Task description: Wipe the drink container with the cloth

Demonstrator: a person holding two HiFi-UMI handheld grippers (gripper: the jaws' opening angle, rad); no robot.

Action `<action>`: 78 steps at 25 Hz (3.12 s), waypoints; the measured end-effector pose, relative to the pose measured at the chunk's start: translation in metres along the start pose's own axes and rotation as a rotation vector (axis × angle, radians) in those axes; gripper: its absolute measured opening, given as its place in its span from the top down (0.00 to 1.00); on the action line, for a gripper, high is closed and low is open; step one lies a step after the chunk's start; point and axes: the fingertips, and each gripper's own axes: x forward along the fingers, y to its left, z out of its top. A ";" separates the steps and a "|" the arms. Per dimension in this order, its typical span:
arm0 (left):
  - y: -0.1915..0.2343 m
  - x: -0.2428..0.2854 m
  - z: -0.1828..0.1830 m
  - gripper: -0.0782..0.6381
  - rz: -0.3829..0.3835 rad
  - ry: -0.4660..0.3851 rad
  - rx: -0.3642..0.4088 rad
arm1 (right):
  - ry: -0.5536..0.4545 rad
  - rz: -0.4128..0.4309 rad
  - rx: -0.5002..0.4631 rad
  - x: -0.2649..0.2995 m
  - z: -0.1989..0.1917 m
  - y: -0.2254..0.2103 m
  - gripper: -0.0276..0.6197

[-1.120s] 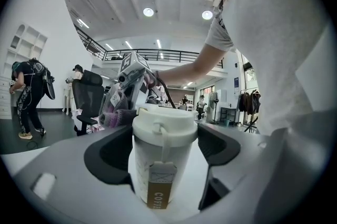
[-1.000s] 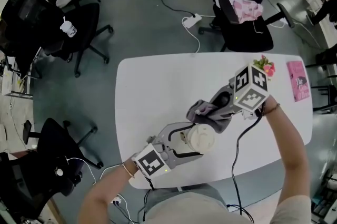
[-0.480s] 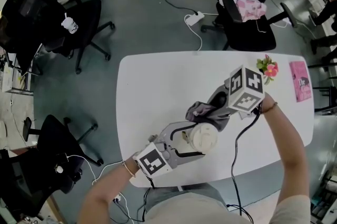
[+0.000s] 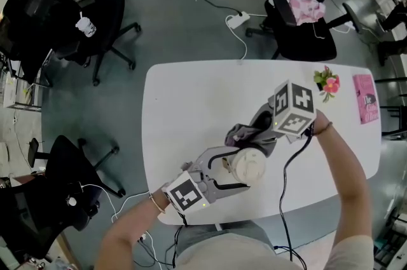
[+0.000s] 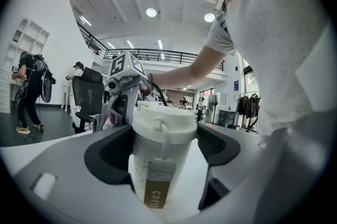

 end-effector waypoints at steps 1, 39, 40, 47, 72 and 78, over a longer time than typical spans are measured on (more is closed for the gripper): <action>0.000 0.000 0.000 0.35 0.000 0.002 -0.001 | 0.003 0.001 -0.002 0.002 -0.001 -0.001 0.85; 0.000 -0.001 -0.004 0.36 -0.010 0.040 0.021 | 0.043 -0.032 0.038 0.063 -0.029 -0.049 0.85; 0.000 -0.001 -0.004 0.36 -0.010 0.042 0.021 | 0.047 -0.036 0.036 0.065 -0.030 -0.050 0.85; 0.000 0.000 -0.004 0.36 -0.010 0.043 0.023 | 0.059 -0.067 0.038 0.075 -0.038 -0.057 0.85; 0.002 -0.002 0.002 0.36 0.050 0.006 -0.030 | -0.120 -0.253 0.091 0.041 -0.043 -0.051 0.85; 0.000 -0.017 -0.003 0.36 0.146 0.024 -0.142 | -0.240 -0.301 0.121 0.006 -0.046 -0.033 0.85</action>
